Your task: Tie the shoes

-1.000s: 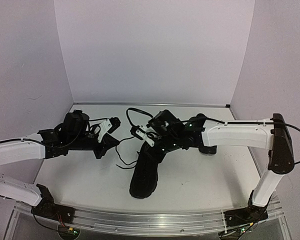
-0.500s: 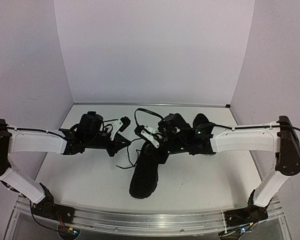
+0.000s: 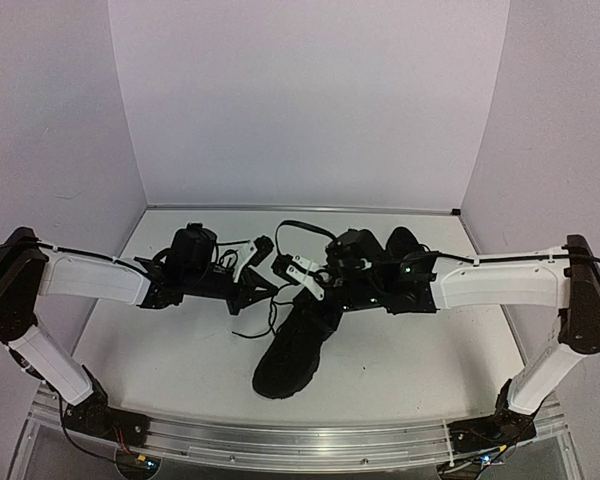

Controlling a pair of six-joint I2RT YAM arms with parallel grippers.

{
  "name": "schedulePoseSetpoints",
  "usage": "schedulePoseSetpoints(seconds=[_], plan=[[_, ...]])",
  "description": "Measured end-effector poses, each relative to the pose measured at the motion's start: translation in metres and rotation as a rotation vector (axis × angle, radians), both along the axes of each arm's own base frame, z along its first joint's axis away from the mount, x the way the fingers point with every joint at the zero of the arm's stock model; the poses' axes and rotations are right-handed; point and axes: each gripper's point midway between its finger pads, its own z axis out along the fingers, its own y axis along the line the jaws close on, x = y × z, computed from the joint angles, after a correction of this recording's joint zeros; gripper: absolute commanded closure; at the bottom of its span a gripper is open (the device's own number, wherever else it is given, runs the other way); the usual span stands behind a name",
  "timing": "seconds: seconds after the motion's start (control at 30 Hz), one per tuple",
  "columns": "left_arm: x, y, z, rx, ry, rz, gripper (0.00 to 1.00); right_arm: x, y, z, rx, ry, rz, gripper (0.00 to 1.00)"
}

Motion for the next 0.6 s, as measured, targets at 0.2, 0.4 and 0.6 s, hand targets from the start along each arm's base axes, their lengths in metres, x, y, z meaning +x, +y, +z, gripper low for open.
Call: schedulePoseSetpoints(seconds=[0.2,0.4,0.6], plan=[[0.002,-0.007,-0.007,-0.005,0.011,-0.019,1.00,-0.003,-0.001,-0.002,-0.002,-0.003,0.022,1.00],[-0.017,-0.016,-0.009,0.001,0.027,-0.145,1.00,-0.005,-0.003,-0.002,-0.001,-0.009,0.025,1.00],[-0.053,-0.021,-0.009,-0.004,0.079,-0.286,1.00,-0.006,-0.011,0.000,0.006,-0.015,0.014,1.00]])
